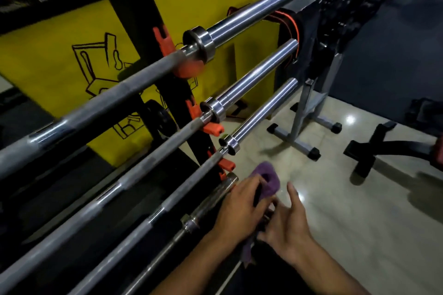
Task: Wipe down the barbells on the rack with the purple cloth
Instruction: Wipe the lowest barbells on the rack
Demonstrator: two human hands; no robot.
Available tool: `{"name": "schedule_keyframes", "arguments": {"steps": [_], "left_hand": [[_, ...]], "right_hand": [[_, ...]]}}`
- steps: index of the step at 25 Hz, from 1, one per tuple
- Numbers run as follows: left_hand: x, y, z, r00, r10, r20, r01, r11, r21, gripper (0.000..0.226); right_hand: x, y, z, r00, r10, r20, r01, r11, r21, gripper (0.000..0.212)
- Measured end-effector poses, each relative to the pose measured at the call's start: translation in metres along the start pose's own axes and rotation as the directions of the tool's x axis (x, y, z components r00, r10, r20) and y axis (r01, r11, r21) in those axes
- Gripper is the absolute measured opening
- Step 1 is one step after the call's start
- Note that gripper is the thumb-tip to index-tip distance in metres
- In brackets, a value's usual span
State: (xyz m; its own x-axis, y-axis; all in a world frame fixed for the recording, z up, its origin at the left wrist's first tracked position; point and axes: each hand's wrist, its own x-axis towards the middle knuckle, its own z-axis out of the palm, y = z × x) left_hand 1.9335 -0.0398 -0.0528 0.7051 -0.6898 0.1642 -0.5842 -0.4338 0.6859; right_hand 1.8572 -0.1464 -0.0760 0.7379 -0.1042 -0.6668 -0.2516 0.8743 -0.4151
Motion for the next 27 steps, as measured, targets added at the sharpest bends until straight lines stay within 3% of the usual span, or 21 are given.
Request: {"name": "schedule_keyframes", "arguments": {"steps": [4, 7, 10, 13, 16, 18, 21, 24, 27], "left_hand": [[0.039, -0.007, 0.009, 0.975, 0.090, 0.202, -0.121, 0.982, 0.148, 0.021], [0.071, -0.013, -0.001, 0.960, 0.084, 0.268, -0.128, 0.980, 0.150, 0.028], [0.098, -0.014, -0.018, 0.903, 0.103, 0.418, -0.187, 0.968, 0.167, 0.036], [0.132, -0.023, -0.046, 0.915, 0.247, 0.320, -0.346, 0.887, 0.304, 0.033], [0.178, -0.023, -0.078, 0.922, 0.351, 0.163, -0.387, 0.848, 0.362, 0.034], [0.210, -0.018, -0.090, 0.914, 0.371, 0.165, -0.404, 0.789, 0.462, 0.041], [0.266, -0.014, -0.100, 0.955, 0.199, 0.221, -0.292, 0.767, 0.571, 0.063], [0.313, -0.022, -0.097, 0.939, 0.097, 0.329, -0.283, 0.763, 0.582, 0.073], [0.326, -0.046, -0.074, 0.934, 0.095, 0.344, -0.289, 0.769, 0.570, 0.069]], "right_hand": [[0.048, -0.052, 0.021, 0.999, -0.042, -0.024, 0.045, 0.988, 0.149, 0.074], [0.076, -0.072, 0.025, 0.997, -0.065, -0.037, 0.071, 0.979, 0.189, 0.050], [0.087, -0.093, 0.019, 0.997, -0.073, -0.027, 0.076, 0.983, 0.168, 0.045], [0.093, -0.116, 0.015, 0.986, -0.149, -0.077, 0.159, 0.976, 0.147, 0.048], [0.106, -0.141, 0.017, 0.939, -0.305, -0.162, 0.324, 0.939, 0.114, 0.042], [0.113, -0.157, 0.020, 0.913, -0.368, -0.175, 0.385, 0.920, 0.076, 0.035], [0.129, -0.181, 0.029, 0.851, -0.485, -0.200, 0.495, 0.869, -0.004, 0.031], [0.162, -0.211, 0.038, 0.754, -0.616, -0.226, 0.585, 0.787, -0.196, 0.046], [0.217, -0.238, 0.040, 0.610, -0.785, -0.103, 0.614, 0.551, -0.564, 0.072]]}}
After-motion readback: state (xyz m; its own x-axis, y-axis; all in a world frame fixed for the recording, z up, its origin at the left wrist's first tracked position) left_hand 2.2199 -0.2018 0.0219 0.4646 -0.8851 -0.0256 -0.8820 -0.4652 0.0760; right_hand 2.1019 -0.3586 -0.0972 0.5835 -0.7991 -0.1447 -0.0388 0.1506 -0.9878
